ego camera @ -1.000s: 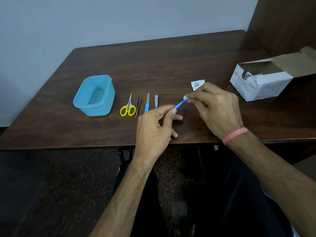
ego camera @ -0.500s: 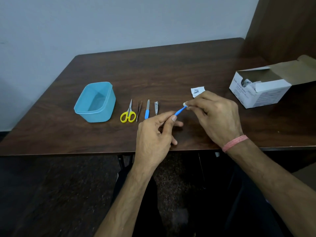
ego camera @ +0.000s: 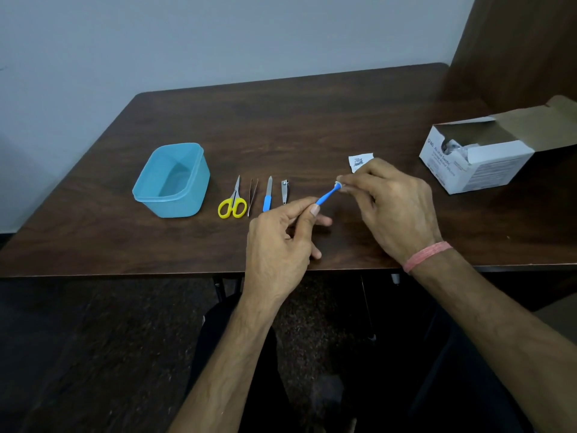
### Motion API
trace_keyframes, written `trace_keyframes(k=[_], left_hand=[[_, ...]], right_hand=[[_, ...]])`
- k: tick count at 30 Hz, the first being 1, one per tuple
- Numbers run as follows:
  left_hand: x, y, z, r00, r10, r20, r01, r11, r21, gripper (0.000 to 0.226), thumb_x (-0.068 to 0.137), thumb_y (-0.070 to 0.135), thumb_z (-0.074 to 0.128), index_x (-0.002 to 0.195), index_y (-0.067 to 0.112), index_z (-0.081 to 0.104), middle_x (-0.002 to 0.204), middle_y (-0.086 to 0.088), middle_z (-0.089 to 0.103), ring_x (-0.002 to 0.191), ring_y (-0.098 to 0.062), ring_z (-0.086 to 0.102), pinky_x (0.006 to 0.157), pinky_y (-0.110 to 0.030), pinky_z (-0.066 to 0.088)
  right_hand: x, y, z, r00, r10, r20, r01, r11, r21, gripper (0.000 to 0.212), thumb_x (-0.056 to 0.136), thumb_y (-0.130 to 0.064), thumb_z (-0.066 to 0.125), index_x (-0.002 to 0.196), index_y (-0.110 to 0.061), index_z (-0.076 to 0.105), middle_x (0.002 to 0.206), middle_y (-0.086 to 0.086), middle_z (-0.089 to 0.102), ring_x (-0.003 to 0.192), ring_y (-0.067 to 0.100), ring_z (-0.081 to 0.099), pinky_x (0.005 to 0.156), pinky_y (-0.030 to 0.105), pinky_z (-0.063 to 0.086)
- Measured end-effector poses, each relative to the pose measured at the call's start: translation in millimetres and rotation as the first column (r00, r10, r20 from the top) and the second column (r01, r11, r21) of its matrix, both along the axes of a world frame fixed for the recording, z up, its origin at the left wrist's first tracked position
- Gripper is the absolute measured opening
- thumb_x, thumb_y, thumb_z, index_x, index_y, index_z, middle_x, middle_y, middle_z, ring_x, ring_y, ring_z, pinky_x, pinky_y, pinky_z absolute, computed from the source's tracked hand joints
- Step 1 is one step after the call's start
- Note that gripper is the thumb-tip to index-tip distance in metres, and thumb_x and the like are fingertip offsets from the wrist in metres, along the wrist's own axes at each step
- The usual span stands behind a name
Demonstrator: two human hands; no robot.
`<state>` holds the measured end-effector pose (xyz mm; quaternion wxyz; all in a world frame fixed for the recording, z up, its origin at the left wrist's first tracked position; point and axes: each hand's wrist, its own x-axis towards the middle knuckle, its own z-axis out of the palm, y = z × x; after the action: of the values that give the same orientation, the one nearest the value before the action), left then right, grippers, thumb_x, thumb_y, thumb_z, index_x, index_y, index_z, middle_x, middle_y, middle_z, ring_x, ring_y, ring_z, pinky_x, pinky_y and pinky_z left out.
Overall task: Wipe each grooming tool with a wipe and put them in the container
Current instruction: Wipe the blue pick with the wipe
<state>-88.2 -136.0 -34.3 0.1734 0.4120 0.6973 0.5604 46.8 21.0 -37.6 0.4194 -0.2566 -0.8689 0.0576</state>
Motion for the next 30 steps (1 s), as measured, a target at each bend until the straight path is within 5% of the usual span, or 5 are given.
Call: trace_keyframes(k=[4, 12, 30], left_hand=[[-1.8, 0.6, -3.0, 1.000, 0.019, -0.004, -0.019, 1.000, -0.014, 0.022, 0.116, 0.027, 0.064, 0.128, 0.026, 0.082, 0.094, 0.016, 0.085, 0.050, -0.015, 0.072, 0.048, -0.021, 0.053], [0.2, -2.7, 1.9, 0.999, -0.014, 0.038, 0.013, 0.999, 0.035, 0.020, 0.116, 0.025, 0.063, 0.124, 0.030, 0.080, 0.095, 0.012, 0.086, 0.049, -0.015, 0.070, 0.045, -0.021, 0.051], [-0.1, -0.6, -2.1, 0.998, 0.005, 0.058, -0.007, 1.000, 0.027, 0.022, 0.117, 0.028, 0.062, 0.126, 0.023, 0.082, 0.094, 0.013, 0.086, 0.050, -0.014, 0.071, 0.047, -0.025, 0.053]], right_hand=[[0.5, 0.4, 0.6, 0.999, 0.029, 0.020, -0.029, 1.000, -0.003, 0.018, 0.107, -0.028, 0.070, 0.118, -0.025, 0.085, 0.101, -0.006, 0.072, 0.079, 0.024, 0.073, 0.060, 0.046, 0.060], [1.8, -2.5, 5.3, 0.994, 0.076, 0.084, -0.076, 0.997, -0.005, 0.032, 0.106, -0.009, 0.064, 0.130, -0.024, 0.079, 0.113, -0.001, 0.065, 0.083, 0.024, 0.070, 0.061, 0.046, 0.060], [3.3, -3.1, 3.1, 0.998, 0.055, 0.031, -0.056, 0.997, 0.043, 0.026, 0.108, -0.018, 0.066, 0.126, -0.027, 0.082, 0.110, -0.003, 0.069, 0.079, 0.019, 0.070, 0.056, 0.041, 0.057]])
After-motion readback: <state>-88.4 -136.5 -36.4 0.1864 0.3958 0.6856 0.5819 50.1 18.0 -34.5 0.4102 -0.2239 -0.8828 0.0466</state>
